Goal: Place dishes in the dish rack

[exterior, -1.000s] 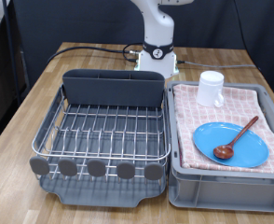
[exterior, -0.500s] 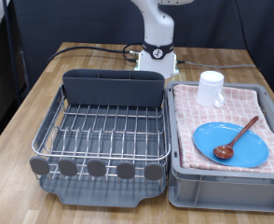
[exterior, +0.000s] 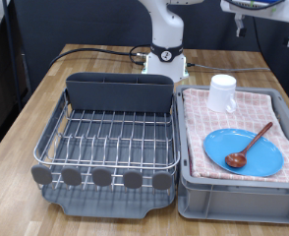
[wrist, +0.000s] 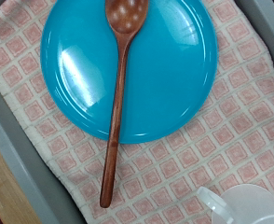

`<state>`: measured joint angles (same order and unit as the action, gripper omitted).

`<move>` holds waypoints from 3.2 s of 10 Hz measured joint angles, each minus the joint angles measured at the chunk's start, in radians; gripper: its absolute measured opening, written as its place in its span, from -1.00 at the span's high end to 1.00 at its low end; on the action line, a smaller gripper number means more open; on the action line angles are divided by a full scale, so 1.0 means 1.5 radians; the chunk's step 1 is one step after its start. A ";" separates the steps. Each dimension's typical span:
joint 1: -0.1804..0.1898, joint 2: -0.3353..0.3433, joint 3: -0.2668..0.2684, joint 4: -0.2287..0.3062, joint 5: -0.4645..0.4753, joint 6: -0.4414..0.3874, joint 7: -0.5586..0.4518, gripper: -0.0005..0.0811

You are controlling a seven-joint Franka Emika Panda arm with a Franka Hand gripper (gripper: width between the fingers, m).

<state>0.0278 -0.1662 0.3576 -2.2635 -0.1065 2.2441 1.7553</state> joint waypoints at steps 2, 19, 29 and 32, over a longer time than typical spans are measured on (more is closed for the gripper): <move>0.000 0.042 -0.006 -0.029 -0.015 0.087 0.000 -0.98; 0.032 0.284 0.015 0.052 -0.352 0.169 0.350 -0.98; 0.044 0.355 -0.029 0.041 -0.481 0.253 0.487 -0.98; 0.044 0.356 -0.042 0.026 -0.505 0.279 0.514 -0.98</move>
<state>0.0943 0.3679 0.2953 -2.2251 -0.8640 2.6633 2.5270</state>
